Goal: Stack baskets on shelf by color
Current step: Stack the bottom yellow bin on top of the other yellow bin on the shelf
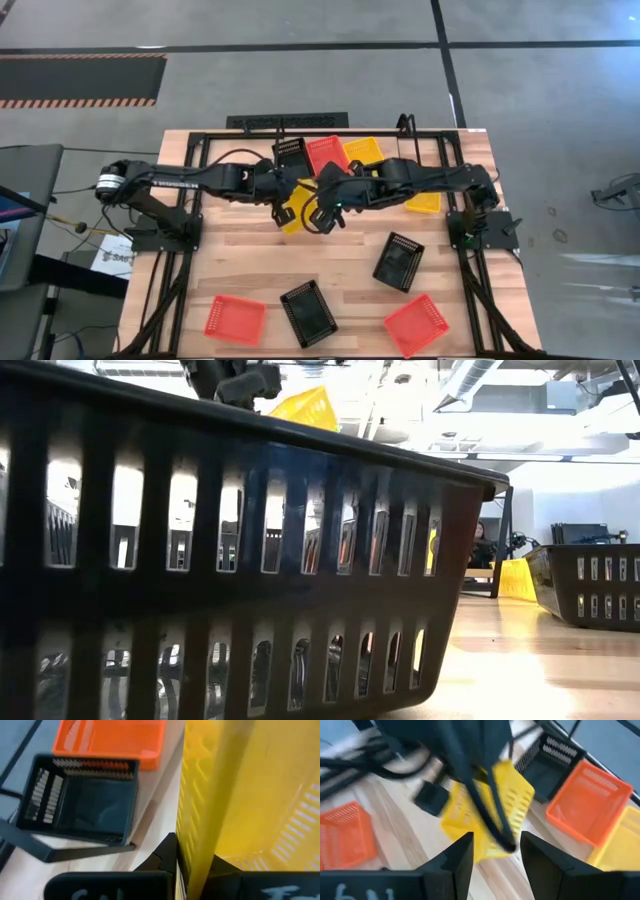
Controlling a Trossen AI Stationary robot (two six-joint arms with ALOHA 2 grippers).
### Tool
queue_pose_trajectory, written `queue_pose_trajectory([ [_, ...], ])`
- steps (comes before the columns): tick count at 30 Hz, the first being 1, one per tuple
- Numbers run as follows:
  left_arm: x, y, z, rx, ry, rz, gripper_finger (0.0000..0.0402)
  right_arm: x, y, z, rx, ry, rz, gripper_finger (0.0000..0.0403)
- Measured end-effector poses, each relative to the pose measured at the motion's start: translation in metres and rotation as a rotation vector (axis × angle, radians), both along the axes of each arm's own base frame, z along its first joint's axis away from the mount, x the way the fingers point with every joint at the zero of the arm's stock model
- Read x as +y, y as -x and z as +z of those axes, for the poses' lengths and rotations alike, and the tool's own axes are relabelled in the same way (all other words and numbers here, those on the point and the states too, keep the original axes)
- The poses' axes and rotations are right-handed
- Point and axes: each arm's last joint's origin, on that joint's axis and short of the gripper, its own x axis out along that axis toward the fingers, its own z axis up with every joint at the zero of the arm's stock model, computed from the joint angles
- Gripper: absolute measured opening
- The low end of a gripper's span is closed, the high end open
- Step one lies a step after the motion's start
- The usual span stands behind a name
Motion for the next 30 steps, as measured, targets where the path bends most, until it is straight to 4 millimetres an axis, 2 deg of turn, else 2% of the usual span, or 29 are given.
queue_pose_trajectory([
  [10,0.004,-0.009,0.002,-0.124,0.071,-0.028,0.0,0.001,-0.011,-0.01,0.013,0.013,0.01,0.0181],
  [20,0.004,-0.009,0.002,-0.124,0.082,-0.044,0.0,0.004,-0.033,-0.04,0.09,0.027,0.016,0.0178],
  [30,0.0,-0.006,-0.002,-0.084,0.136,-0.05,0.0,-0.001,-0.038,-0.057,0.191,0.033,0.024,0.0176],
])
